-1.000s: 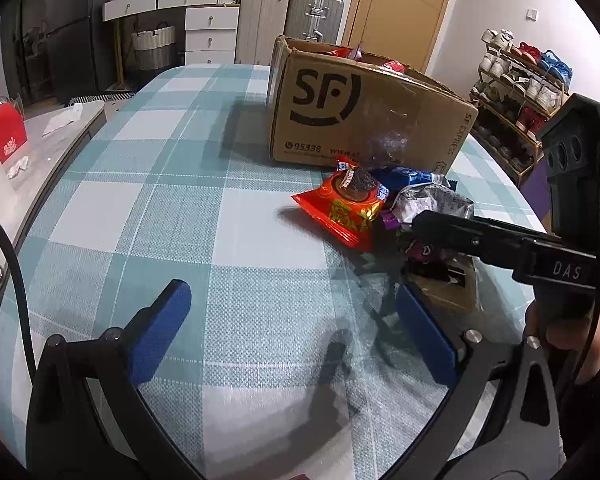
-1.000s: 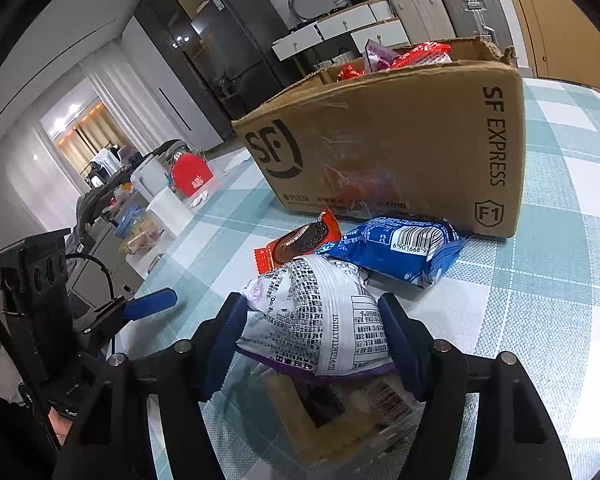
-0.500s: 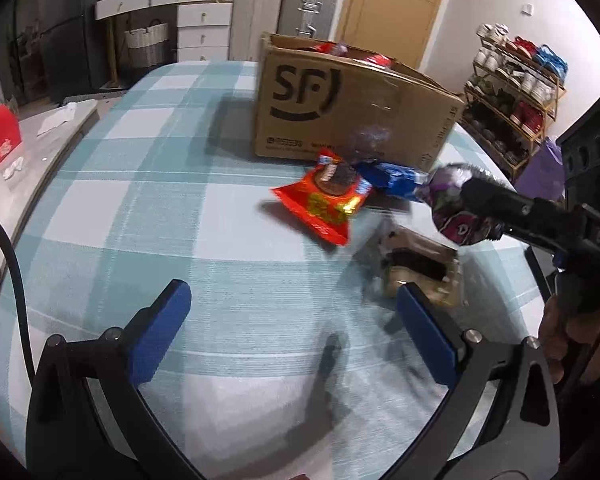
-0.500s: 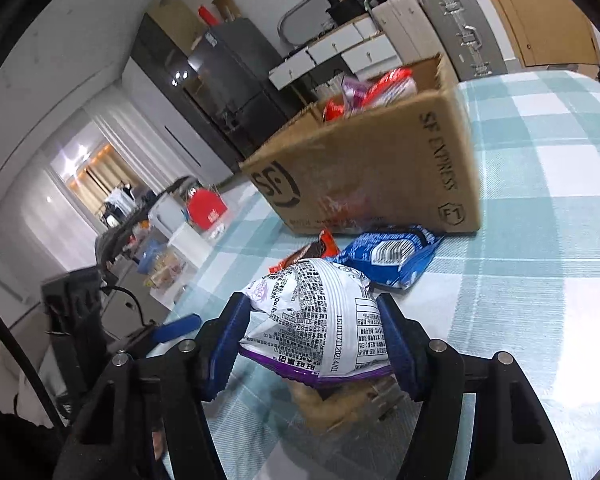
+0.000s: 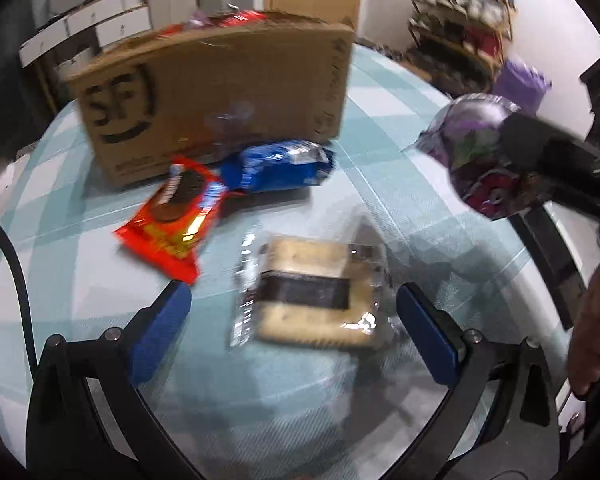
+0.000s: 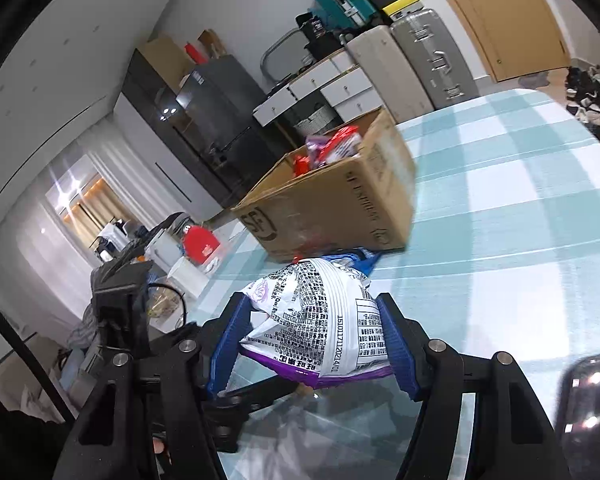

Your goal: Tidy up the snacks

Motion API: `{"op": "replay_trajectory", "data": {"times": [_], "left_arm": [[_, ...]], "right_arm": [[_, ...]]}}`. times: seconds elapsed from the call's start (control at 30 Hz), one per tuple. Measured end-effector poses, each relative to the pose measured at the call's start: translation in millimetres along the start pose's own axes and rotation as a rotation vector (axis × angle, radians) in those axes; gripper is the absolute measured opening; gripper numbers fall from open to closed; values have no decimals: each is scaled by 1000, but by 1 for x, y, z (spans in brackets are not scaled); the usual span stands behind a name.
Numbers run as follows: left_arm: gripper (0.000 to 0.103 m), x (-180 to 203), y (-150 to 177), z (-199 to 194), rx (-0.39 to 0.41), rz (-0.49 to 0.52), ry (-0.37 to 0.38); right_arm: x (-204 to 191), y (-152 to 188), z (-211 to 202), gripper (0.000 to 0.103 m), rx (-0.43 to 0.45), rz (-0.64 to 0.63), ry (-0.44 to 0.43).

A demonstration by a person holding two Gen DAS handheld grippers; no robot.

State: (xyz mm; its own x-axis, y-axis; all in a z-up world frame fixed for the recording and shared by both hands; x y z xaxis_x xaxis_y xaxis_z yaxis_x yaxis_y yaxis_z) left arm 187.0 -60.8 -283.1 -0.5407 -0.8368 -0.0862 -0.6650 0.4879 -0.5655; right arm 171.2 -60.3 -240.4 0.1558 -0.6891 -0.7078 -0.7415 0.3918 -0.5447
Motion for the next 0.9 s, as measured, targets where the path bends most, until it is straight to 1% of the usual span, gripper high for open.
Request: {"op": "replay_trajectory", "data": {"times": [0.07,0.13,0.23,0.33,0.37,0.4,0.43,0.47,0.5,0.53,0.6,0.67,0.77,0.83,0.9], "left_arm": [[103,7,-2,9,-28,6,26],[102,13,-5,13,-38,13,52],[102,13,-7,17,-54,24,32],[96,11,-12,16,-45,20,37],[89,12,-14,16,-39,22,39],[84,12,-10,14,-33,25,35],[83,11,-11,15,-35,30,30],[79,12,-10,14,-34,38,24],[67,12,-11,13,-30,49,14],[64,14,-11,11,-22,62,26],[59,17,-8,7,-23,85,24],[58,19,-5,4,-17,85,28],[58,14,1,-5,-8,52,46],[58,10,3,-13,4,43,35],[58,7,6,-22,13,32,41]], "right_arm": [[5,-1,-9,65,8,10,1],[10,0,-16,65,14,22,3],[16,2,-21,65,17,31,12],[19,4,-22,65,20,44,14],[19,4,-22,65,21,47,14],[20,4,-23,65,21,51,14],[21,4,-23,65,20,55,14],[22,4,-23,65,20,58,15],[21,4,-23,65,21,58,15],[21,4,-22,65,20,57,15],[22,4,-23,65,20,57,18],[21,6,-24,65,20,65,16],[19,7,-24,65,22,73,18],[16,7,-26,65,24,68,17],[11,7,-27,65,26,56,17]]}}
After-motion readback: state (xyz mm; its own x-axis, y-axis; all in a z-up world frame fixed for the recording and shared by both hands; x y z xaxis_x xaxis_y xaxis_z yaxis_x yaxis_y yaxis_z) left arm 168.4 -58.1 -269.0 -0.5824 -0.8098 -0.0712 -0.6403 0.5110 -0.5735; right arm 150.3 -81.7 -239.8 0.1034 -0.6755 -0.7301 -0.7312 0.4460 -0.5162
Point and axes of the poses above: each gripper's, at about its wrist camera, not at the fingertips, and z roughly the way its jaws point, x to its right, y to its underside, the point moved 10 cm from there along z, roughly the way its jaws point, and after that the axes turned 13 degrees about z, right-handed, at the moved point
